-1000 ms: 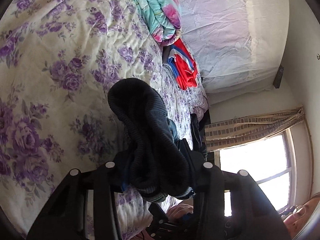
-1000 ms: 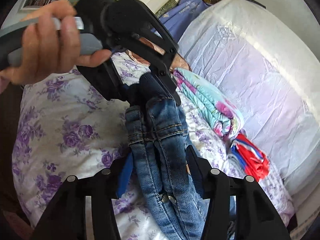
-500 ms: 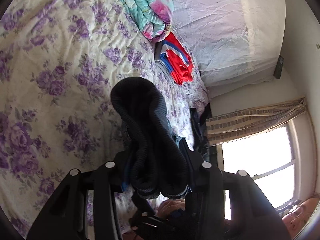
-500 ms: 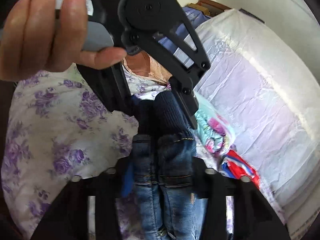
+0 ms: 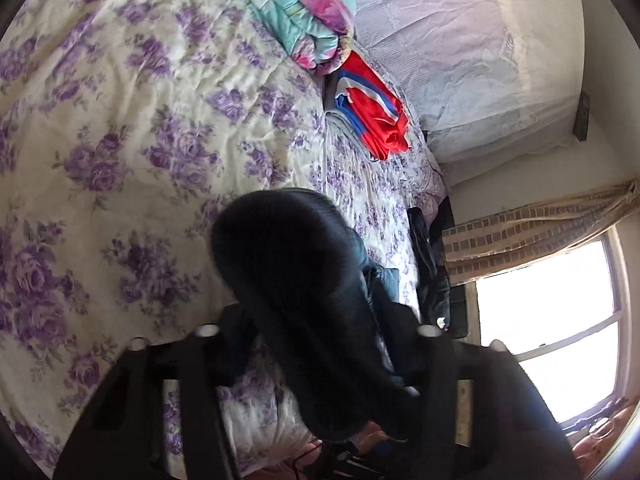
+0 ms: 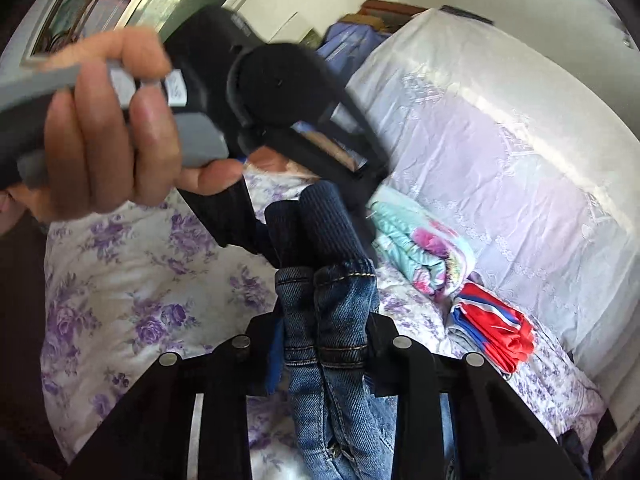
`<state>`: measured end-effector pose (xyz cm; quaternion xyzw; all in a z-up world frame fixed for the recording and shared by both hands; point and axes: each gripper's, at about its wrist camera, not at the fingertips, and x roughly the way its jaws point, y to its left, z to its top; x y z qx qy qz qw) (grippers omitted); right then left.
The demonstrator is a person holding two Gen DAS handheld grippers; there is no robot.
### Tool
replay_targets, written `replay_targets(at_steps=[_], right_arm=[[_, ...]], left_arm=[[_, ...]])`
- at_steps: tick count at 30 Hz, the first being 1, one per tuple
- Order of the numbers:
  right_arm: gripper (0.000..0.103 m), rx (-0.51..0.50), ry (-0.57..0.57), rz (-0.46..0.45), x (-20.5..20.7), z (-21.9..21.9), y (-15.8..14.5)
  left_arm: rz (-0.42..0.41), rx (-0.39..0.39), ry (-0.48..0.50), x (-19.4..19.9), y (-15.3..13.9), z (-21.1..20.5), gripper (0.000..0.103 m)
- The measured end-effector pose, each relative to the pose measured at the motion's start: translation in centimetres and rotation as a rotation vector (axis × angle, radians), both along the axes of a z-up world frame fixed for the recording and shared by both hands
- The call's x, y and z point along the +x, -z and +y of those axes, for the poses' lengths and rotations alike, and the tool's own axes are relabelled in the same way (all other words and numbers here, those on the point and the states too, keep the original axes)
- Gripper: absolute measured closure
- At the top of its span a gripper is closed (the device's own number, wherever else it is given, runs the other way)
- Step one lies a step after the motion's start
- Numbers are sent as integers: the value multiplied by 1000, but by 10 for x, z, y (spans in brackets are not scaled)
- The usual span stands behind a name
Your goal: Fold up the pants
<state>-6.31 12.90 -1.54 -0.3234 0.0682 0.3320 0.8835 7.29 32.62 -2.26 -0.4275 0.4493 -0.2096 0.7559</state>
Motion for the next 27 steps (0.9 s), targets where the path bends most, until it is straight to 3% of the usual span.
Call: replay_targets(at_steps=[4, 8, 14, 18, 22, 27], right_arm=[[72, 90, 15, 1, 1, -23, -12], [72, 257, 76, 44, 12, -65, -37], [72, 587, 241, 195, 50, -164, -44], [72, 841, 382, 364, 76, -242, -23], [72, 999, 495, 501, 97, -296, 12], [68, 1206, 550, 803, 128, -334, 79]], left_arm=[[-76, 51, 35, -4, -32, -24, 57], [-165, 68, 92, 6, -72, -64, 57], [-245, 152, 275, 52, -107, -183, 57], [-245, 203, 392, 84, -96, -272, 57], [-188, 260, 488, 114, -62, -351, 57], [-103, 313, 526, 132, -13, -386, 57]])
